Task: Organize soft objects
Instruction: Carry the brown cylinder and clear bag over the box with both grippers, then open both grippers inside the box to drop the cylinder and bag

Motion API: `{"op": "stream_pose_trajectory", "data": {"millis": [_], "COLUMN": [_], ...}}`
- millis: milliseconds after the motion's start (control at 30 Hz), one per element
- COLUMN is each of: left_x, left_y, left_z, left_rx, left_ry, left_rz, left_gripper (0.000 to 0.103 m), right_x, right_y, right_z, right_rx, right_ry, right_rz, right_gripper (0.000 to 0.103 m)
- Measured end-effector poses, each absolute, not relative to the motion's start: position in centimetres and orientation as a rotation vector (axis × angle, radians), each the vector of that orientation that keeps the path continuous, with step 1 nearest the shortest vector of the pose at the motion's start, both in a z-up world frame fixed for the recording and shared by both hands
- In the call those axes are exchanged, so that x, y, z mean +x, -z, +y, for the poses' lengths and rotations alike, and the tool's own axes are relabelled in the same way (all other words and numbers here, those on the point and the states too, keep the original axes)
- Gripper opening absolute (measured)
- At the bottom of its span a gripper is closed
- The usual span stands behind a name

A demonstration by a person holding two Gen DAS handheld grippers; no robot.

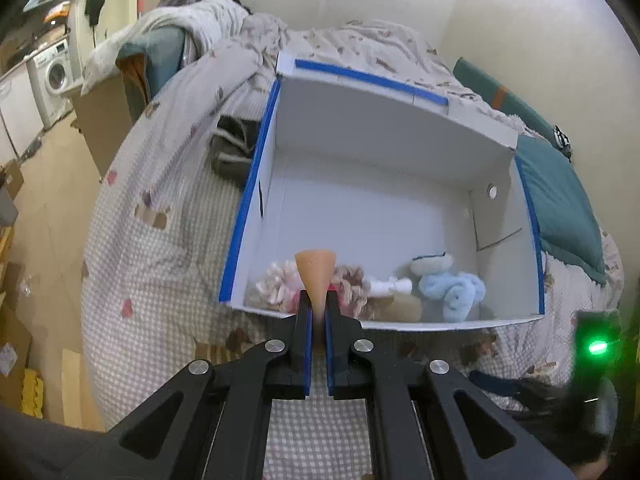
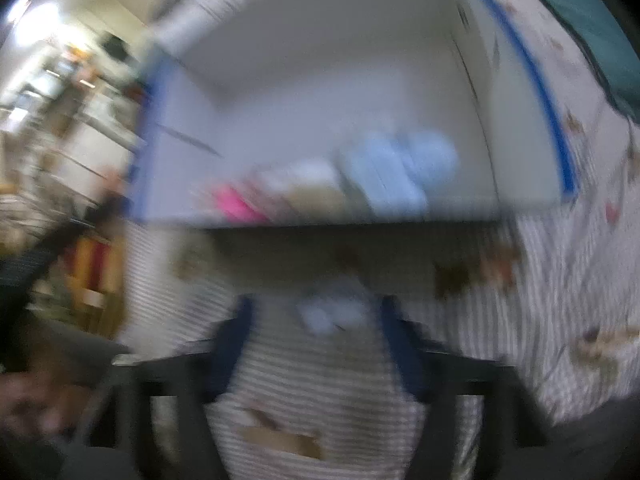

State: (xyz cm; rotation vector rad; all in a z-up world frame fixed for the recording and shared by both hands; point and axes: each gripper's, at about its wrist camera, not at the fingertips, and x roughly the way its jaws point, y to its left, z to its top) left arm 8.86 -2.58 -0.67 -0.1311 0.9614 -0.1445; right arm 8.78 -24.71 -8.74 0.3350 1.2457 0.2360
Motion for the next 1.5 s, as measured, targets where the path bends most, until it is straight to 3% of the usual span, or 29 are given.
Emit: {"op": "stream_pose_trajectory", "data": {"millis": [267,333,400,700,1000,1167,1500], "left_x": [8.1,8.1,8.1,8.9,12.1,13.9,16.2], "left_y": [0.7,0.9,1.1,0.7,0.1,0.9,4.9], "left_z": [-2.2,-2.0,-2.1,-2.6,-3.7,-5.3,-6.6], "left_rx": [-0.131,-0.133,-0.125,-0.089,-0.084,-0.047,-0.006], "left_ry": [0.161,0.157,0.151,0.126,0.093,0.131,0.064], "left_rz": [0.95,0.958,0.97,0.983,0.98,0.975,1.046], "left_gripper": [0.005,0.005,0.005,0.005,0.006,0.006,0.007], "right_x": [11.5,11.2,11.1,8.0,8.1,10.8,13.1], "right_y": [14.0,14.2,14.0,9.0,-0.2,0.2,4.1], "right_z": [-21.3,-20.7,-19.9,-19.5,-23.5,-26.0,-26.5], "right_rx": [0.162,0.118,0.08,0.15,0.217,0.274,0.334], "right_ry": [-0.17,-0.163,-0.188,-0.346,-0.419,-0.312,-0.225], "right_rz": [1.36,1.351,1.339,1.245,0.89,0.805,0.871], "right_gripper": [0.072,0.04,0.026,0.025,0.025,0.025,0.025]}}
